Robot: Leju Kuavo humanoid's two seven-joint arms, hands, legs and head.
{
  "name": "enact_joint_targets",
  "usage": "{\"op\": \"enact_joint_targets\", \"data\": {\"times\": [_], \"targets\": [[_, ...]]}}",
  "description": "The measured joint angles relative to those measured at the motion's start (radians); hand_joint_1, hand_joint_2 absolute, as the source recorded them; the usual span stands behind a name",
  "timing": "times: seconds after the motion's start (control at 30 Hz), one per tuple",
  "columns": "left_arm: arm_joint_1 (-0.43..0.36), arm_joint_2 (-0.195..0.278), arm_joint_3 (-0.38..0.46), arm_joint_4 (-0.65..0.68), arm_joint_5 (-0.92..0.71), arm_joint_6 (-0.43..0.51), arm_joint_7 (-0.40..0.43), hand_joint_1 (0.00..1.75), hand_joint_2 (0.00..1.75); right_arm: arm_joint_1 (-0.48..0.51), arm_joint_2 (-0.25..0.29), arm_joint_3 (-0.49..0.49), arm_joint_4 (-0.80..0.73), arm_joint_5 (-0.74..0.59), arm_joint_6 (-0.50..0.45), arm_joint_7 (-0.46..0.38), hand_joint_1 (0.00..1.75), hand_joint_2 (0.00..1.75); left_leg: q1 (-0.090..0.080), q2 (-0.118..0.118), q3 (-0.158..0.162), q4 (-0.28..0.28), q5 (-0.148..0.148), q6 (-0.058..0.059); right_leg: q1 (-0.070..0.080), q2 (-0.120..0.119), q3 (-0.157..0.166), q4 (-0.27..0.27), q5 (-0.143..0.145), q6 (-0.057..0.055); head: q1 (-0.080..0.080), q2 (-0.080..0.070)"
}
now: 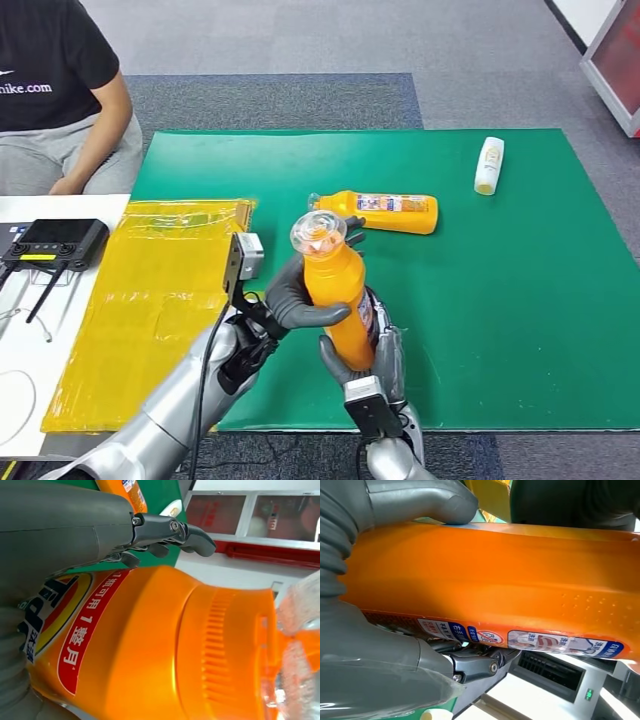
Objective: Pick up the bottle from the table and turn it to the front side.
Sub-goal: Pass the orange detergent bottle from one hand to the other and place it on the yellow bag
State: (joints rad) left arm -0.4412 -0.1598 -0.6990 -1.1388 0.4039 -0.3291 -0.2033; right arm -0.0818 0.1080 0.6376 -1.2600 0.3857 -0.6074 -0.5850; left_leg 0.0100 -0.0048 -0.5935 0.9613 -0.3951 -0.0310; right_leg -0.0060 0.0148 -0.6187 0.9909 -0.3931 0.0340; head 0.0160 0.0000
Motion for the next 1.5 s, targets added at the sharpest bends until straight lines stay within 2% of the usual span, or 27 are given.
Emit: {"op": "enact_joint_targets", "data": {"times": [0.17,0.2,0.23,0.33,0.37,0.47,0.6,0.63,0.9,1.1,1.2,1.5], "targets": [[-0.019,0.017,-0.031,0.015,-0.079,-0.015,-0.028,0.00,1.75,0.000,0.000,0.003,0.000,0.002,-0.005,-0.010,1.75,1.75,0.000,0.000,0.000,0.000,0.000,0.000,0.000,0.000,0.000,0.000,0.000,0.000,0.000,0.000],[-0.024,0.021,-0.036,0.016,-0.090,-0.020,-0.029,0.04,1.75,0.000,0.000,0.003,0.000,0.003,-0.006,-0.013,1.75,1.75,0.000,0.000,0.000,0.000,0.000,0.000,0.000,0.000,0.000,0.000,0.000,0.000,0.000,0.000],[-0.028,0.025,-0.041,0.018,-0.097,-0.024,-0.029,0.42,1.75,0.000,0.000,0.004,0.000,0.003,-0.006,-0.015,1.75,1.75,0.000,0.000,0.000,0.000,0.000,0.000,0.000,0.000,0.000,0.000,0.000,0.000,0.000,0.000],[-0.039,0.036,-0.051,0.025,-0.106,-0.032,-0.026,1.68,1.75,0.000,0.000,0.005,0.000,-0.001,-0.005,-0.019,1.75,1.75,0.000,0.000,0.000,0.000,0.000,0.000,0.000,0.000,0.000,0.000,0.000,0.000,0.000,0.000],[-0.042,0.039,-0.054,0.028,-0.108,-0.033,-0.028,1.75,1.75,-0.001,0.000,0.005,0.000,-0.002,-0.004,-0.019,1.75,1.75,0.000,0.000,0.000,0.000,0.000,0.000,0.000,0.000,0.000,0.000,0.000,0.000,0.000,0.000],[-0.048,0.043,-0.058,0.034,-0.116,-0.034,-0.041,1.75,1.75,-0.002,0.000,0.006,0.000,-0.008,0.001,-0.019,1.72,1.75,0.000,0.000,-0.001,0.000,0.000,0.000,0.000,0.000,0.000,0.000,0.000,0.000,0.000,0.000],[-0.055,0.047,-0.062,0.038,-0.127,-0.033,-0.051,1.75,1.75,-0.004,0.000,0.009,0.000,-0.013,0.006,-0.020,0.07,1.75,0.000,0.000,-0.001,0.000,0.000,0.000,0.000,0.000,-0.001,0.000,0.000,0.000,0.000,0.000],[-0.057,0.048,-0.063,0.038,-0.131,-0.033,-0.054,1.75,1.75,-0.004,0.000,0.011,0.000,-0.014,0.006,-0.020,0.02,1.75,0.000,0.000,-0.001,0.000,0.000,0.000,0.000,0.000,-0.001,0.000,0.000,0.000,0.000,0.000],[-0.076,0.068,-0.069,0.039,-0.192,-0.027,-0.097,1.75,1.75,-0.003,0.000,0.028,0.001,-0.029,0.007,-0.027,0.00,1.75,0.000,0.000,-0.001,0.000,0.000,0.000,0.000,0.000,-0.001,0.001,0.000,0.000,0.000,0.000],[-0.079,0.115,-0.066,0.021,-0.257,-0.029,-0.111,1.75,1.75,-0.002,0.000,0.031,0.009,-0.041,0.015,-0.025,0.00,1.75,0.000,0.000,-0.001,0.000,0.001,0.000,0.000,0.000,-0.001,0.001,0.000,0.000,0.000,0.000],[-0.079,0.162,-0.052,0.007,-0.291,-0.033,-0.114,1.75,1.75,0.001,0.001,0.032,0.014,-0.045,0.016,-0.039,0.00,1.75,0.000,0.001,0.000,0.000,0.001,0.000,0.000,0.001,-0.001,0.002,0.001,-0.001,0.000,0.000],[-0.029,0.383,0.041,-0.055,-0.378,-0.068,-0.146,1.75,1.75,0.014,0.009,0.032,0.013,-0.062,0.032,-0.063,0.00,1.75,0.000,0.003,-0.003,0.000,0.003,-0.004,0.000,0.003,-0.007,0.006,0.002,-0.004,0.000,0.000]]}}
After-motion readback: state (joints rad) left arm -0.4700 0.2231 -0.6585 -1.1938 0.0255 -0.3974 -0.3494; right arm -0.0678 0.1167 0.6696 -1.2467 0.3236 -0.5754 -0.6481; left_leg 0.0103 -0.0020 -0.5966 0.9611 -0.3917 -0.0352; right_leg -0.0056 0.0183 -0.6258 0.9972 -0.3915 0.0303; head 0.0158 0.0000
